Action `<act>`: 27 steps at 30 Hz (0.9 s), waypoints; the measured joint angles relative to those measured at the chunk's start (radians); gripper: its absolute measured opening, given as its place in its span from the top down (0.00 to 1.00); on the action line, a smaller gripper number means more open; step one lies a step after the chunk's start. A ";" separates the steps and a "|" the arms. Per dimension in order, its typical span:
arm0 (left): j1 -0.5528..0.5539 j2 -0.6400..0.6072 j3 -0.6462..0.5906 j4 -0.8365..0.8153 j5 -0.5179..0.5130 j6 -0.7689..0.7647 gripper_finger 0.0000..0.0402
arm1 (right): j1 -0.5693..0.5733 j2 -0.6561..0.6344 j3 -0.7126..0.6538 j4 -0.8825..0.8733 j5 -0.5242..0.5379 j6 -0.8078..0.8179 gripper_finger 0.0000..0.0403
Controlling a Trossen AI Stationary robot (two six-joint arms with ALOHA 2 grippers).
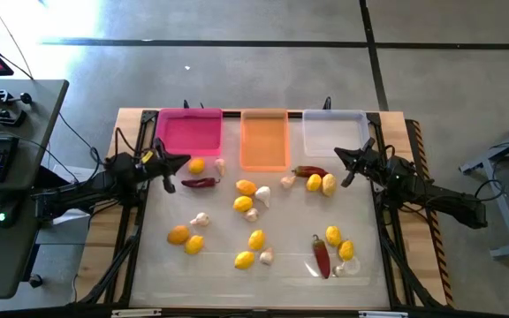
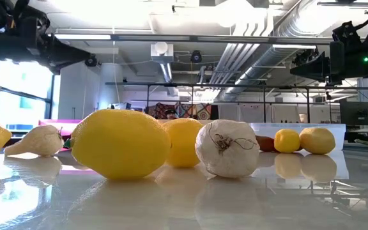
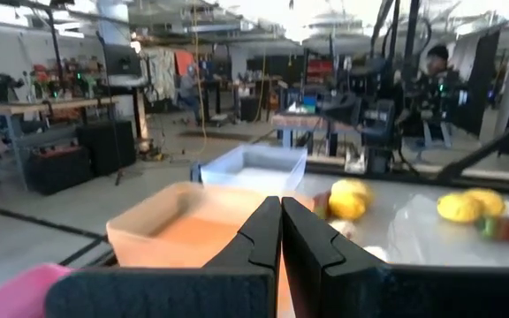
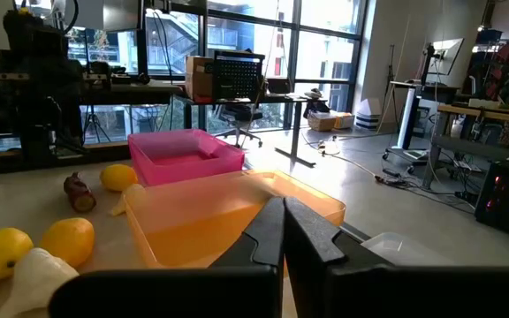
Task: Sort produce into baskets
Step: Put the red chili pepper into the pink bin
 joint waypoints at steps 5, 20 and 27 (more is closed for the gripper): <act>0.000 0.000 0.000 0.023 0.015 -0.070 1.00 | 0.000 0.000 0.000 0.000 0.000 0.000 1.00; -0.001 0.003 -0.005 0.084 0.076 -0.071 1.00 | 0.000 0.000 0.000 0.000 0.000 0.000 1.00; -0.001 0.003 -0.005 0.074 0.116 -0.075 1.00 | 0.000 0.000 0.000 0.000 0.000 0.000 1.00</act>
